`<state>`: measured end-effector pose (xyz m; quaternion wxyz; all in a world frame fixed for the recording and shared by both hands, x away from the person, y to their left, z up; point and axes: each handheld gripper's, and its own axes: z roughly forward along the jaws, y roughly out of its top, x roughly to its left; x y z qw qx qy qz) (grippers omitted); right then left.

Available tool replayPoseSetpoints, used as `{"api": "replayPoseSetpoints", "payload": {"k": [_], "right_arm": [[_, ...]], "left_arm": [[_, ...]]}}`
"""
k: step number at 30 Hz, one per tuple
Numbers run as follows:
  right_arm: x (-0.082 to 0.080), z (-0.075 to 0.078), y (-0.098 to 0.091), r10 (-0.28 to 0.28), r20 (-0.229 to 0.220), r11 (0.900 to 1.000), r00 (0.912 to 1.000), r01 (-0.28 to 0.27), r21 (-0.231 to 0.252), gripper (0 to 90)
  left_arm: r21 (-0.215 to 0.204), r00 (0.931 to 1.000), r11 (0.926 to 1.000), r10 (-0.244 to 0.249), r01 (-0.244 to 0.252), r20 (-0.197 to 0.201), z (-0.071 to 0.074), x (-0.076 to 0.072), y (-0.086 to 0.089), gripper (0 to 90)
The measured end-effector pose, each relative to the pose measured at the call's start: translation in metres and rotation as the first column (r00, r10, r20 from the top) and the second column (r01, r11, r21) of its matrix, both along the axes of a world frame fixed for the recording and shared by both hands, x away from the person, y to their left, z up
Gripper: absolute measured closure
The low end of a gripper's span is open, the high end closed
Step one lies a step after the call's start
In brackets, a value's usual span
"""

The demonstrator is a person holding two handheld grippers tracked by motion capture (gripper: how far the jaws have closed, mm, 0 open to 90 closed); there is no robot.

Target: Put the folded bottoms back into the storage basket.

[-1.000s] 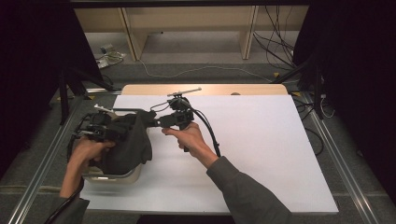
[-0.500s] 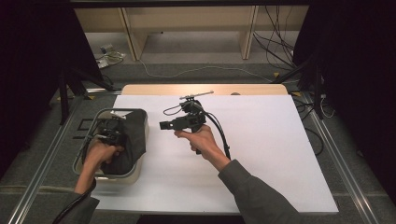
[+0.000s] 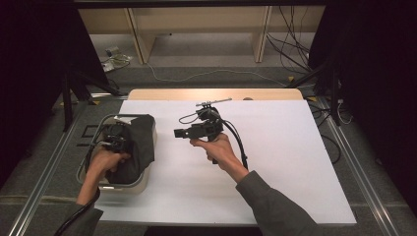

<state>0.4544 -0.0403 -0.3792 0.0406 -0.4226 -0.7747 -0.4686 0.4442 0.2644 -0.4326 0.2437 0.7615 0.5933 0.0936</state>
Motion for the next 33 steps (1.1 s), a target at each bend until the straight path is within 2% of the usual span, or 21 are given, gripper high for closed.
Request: {"api": "replayPoseSetpoints", "payload": {"k": [4, 8, 10, 12, 20, 24, 33], "right_arm": [[-0.002, -0.001, -0.008, -0.004, 0.011, 1.0, 0.9999, 0.004, 0.006, 22.3], [-0.004, -0.003, -0.02, -0.015, 0.016, 0.9999, 0.9998, 0.015, 0.009, 22.3], [-0.005, -0.004, -0.027, -0.02, 0.013, 0.9996, 0.9997, 0.02, 0.019, 22.3], [-0.005, -0.005, -0.034, -0.027, 0.008, 0.9995, 0.9996, 0.027, 0.018, 21.9], [-0.003, -0.009, -0.063, -0.08, 0.008, 0.9961, 0.9968, 0.08, 0.037, 21.9], [-0.004, -0.012, -0.071, -0.09, 0.008, 0.9954, 0.9959, 0.089, 0.033, 21.9], [-0.009, -0.014, -0.084, -0.1, 0.016, 0.9945, 0.9948, 0.1, 0.034, 21.8]], "left_arm": [[-0.009, 0.9998, 0.9999, -0.008, 0.008, 0.02, 0.002, -0.001, 0.001, 73.6], [-0.001, 0.9991, 0.9999, -0.012, 0.012, 0.041, 0.01, -0.003, 0.001, 68.6], [-0.017, 0.9986, 0.9998, -0.007, 0.008, 0.052, 0.013, -0.004, 0.002, 65.5], [-0.033, 0.9987, 0.9994, 0.0, 0.002, 0.051, 0.017, -0.005, 0.005, 63.5], [-0.016, 0.9968, 0.9995, 0.028, -0.026, 0.076, 0.031, -0.009, 0.005, 50.7], [-0.007, 0.9958, 0.9993, 0.038, -0.037, 0.083, 0.037, -0.013, 0.005, 46.5], [-0.031, 0.9939, 0.9975, 0.067, -0.064, 0.088, 0.05, -0.02, 0.006, 39.0]]}}
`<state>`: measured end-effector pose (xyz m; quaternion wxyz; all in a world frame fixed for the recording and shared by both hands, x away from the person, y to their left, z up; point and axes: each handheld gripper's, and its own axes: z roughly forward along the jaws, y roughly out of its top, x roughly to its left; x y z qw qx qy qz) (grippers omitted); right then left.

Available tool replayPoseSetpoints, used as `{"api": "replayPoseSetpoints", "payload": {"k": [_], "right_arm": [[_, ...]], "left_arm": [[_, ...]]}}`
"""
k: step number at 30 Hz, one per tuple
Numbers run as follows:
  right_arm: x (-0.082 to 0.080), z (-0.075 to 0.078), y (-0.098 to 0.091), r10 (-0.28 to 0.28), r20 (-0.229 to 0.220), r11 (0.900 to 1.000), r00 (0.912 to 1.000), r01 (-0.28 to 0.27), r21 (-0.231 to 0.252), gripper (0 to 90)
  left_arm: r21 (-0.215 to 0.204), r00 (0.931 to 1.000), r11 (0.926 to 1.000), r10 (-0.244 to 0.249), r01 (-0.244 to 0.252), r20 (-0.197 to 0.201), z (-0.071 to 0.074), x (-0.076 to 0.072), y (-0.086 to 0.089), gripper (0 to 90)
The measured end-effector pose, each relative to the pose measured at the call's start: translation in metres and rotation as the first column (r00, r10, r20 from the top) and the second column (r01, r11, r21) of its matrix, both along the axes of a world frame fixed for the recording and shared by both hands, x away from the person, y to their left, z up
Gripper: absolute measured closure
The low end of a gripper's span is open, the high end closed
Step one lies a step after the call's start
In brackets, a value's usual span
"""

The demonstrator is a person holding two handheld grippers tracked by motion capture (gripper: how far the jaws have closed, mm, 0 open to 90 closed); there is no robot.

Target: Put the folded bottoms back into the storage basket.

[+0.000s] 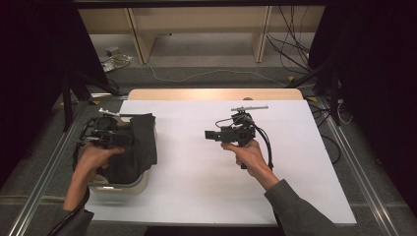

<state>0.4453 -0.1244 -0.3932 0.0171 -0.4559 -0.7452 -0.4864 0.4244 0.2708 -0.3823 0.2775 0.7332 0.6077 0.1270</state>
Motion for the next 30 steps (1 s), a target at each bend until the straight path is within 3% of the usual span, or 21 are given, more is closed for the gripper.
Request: {"api": "replayPoseSetpoints", "payload": {"k": [11, 18, 24, 28, 30], "right_arm": [[-0.008, -0.003, -0.015, -0.014, 0.013, 0.9999, 0.9998, 0.014, 0.0, 20.3], [-0.011, -0.006, -0.022, -0.016, 0.013, 0.9998, 0.9998, 0.016, -0.011, 20.2], [-0.013, -0.007, -0.027, -0.02, 0.013, 0.9997, 0.9997, 0.021, -0.013, 20.1], [-0.014, -0.008, -0.029, -0.025, 0.007, 0.9996, 0.9997, 0.025, -0.014, 20.2], [-0.013, -0.009, -0.029, -0.024, 0.007, 0.9996, 0.9997, 0.024, -0.017, 20.2]], "left_arm": [[-0.023, 0.9994, 0.9997, 0.014, -0.013, 0.031, 0.016, -0.012, -0.002, 26.7], [-0.049, 0.9988, 0.9985, -0.022, 0.024, 0.043, 0.022, -0.015, -0.012, 23.4], [-0.038, 0.9977, 0.9973, -0.062, 0.063, 0.03, 0.017, -0.013, -0.026, 22.9], [-0.036, 0.9954, 0.9948, -0.095, 0.095, 0.014, 0.011, -0.012, -0.031, 28.3], [-0.026, 0.9955, 0.9951, -0.095, 0.095, 0.005, 0.007, -0.011, -0.032, 40.2]]}}
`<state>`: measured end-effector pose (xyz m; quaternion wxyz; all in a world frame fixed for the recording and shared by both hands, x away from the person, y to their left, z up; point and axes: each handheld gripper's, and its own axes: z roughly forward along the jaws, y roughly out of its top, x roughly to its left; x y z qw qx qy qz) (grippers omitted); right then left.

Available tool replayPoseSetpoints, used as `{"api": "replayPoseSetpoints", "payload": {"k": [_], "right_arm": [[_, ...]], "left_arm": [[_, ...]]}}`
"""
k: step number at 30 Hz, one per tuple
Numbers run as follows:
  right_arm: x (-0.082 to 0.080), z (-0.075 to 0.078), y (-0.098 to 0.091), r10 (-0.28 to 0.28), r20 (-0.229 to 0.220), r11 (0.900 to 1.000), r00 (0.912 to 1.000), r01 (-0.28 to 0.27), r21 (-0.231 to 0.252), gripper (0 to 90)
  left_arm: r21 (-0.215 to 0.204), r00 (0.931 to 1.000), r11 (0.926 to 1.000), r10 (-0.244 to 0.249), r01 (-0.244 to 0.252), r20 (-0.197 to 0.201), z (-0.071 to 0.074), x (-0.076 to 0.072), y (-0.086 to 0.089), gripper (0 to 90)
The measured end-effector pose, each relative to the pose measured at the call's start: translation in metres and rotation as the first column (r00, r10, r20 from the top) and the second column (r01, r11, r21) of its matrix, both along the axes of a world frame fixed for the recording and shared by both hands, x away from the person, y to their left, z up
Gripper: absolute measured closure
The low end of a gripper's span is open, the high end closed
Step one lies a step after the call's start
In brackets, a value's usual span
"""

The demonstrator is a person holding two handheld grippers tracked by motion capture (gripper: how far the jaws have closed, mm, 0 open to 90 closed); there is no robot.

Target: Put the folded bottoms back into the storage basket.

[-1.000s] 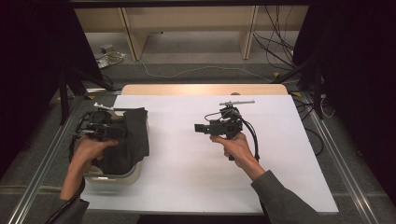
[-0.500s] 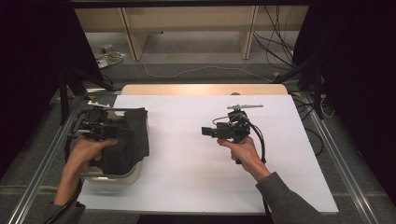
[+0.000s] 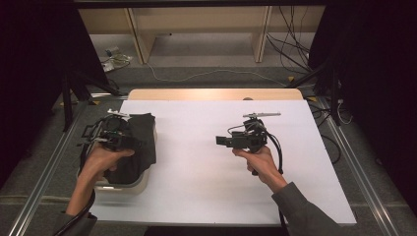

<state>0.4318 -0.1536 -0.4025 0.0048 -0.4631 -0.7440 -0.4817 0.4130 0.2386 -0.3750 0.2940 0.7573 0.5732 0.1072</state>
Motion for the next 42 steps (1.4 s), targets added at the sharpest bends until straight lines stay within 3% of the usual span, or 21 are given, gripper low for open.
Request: {"api": "replayPoseSetpoints", "payload": {"k": [5, 9, 17, 30, 42], "right_arm": [[0.0, -0.002, 0.001, 0.002, -0.008, 1.0, 1.0, -0.002, -0.006, 20.2], [0.001, -0.002, 0.0, 0.0, -0.007, 0.9999, 1.0, 0.0, -0.01, 20.3], [0.001, -0.004, 0.001, -0.001, -0.01, 0.9999, 0.9999, 0.001, -0.015, 20.3], [0.0, -0.004, 0.001, 0.002, -0.003, 0.9997, 1.0, -0.003, -0.023, 20.3], [0.0, -0.005, 0.001, 0.001, -0.006, 0.9997, 1.0, -0.002, -0.026, 20.3]], "left_arm": [[0.021, 0.9999, 0.9998, 0.002, -0.002, -0.015, -0.007, 0.001, 0.003, 67.9], [0.025, 0.9994, 0.9997, 0.0, 0.001, -0.036, -0.013, 0.002, 0.007, 78.2], [0.075, 0.9983, 0.9967, -0.026, 0.03, -0.052, -0.02, 0.003, 0.004, 81.1], [0.116, 0.9955, 0.9924, -0.031, 0.041, -0.09, -0.039, 0.009, 0.0, 81.8], [0.132, 0.9844, 0.9899, -0.03, 0.053, -0.174, -0.072, 0.02, -0.001, 82.0]]}}
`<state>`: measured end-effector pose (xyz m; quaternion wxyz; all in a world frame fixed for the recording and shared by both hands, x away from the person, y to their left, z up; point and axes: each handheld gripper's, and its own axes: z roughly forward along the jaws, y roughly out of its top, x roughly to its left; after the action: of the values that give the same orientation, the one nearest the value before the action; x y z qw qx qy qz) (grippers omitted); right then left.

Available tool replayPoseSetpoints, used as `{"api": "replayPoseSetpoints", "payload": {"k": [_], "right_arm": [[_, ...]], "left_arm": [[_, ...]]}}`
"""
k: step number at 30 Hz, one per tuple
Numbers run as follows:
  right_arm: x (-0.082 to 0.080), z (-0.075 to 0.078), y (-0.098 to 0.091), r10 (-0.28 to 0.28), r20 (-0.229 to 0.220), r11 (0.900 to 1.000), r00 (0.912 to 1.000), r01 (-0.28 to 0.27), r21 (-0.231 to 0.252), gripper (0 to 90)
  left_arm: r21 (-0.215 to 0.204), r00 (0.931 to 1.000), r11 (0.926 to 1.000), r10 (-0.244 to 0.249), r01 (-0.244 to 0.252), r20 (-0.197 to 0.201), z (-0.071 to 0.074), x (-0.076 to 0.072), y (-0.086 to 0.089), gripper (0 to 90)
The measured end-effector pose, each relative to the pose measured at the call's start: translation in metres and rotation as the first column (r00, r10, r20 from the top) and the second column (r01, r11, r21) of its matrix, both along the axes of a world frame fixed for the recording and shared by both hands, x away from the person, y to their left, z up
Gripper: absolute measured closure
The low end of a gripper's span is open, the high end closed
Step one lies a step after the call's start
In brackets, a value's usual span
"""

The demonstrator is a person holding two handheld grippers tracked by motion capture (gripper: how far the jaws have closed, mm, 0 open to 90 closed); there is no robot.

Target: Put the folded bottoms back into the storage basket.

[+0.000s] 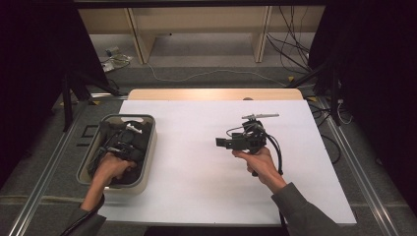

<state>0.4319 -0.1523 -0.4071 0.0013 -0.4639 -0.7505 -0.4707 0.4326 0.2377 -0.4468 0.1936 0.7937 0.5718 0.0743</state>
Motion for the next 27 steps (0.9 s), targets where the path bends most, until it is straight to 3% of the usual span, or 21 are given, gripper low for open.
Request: {"api": "replayPoseSetpoints", "payload": {"k": [5, 14, 20, 27], "right_arm": [[0.0, 0.0, 0.0, 0.002, 0.001, 1.0, 1.0, -0.002, 0.001, 20.3], [0.0, -0.001, -0.001, -0.002, -0.005, 1.0, 1.0, 0.002, 0.002, 20.4], [0.001, 0.0, -0.003, -0.007, -0.003, 1.0, 1.0, 0.007, 0.006, 20.4], [0.0, 0.001, -0.004, -0.009, -0.001, 0.9999, 1.0, 0.009, 0.007, 20.3]], "left_arm": [[-0.048, 0.9998, 0.9987, 0.016, -0.017, -0.014, -0.004, 0.003, 0.006, 81.9], [-0.034, 1.0, 0.9994, -0.003, 0.003, 0.001, 0.001, 0.001, 0.005, 78.8], [-0.062, 0.9997, 0.9981, -0.005, 0.006, 0.025, 0.014, -0.003, 0.011, 69.1], [-0.087, 0.9965, 0.996, 0.027, -0.02, 0.079, 0.034, -0.007, 0.016, 55.2]]}}
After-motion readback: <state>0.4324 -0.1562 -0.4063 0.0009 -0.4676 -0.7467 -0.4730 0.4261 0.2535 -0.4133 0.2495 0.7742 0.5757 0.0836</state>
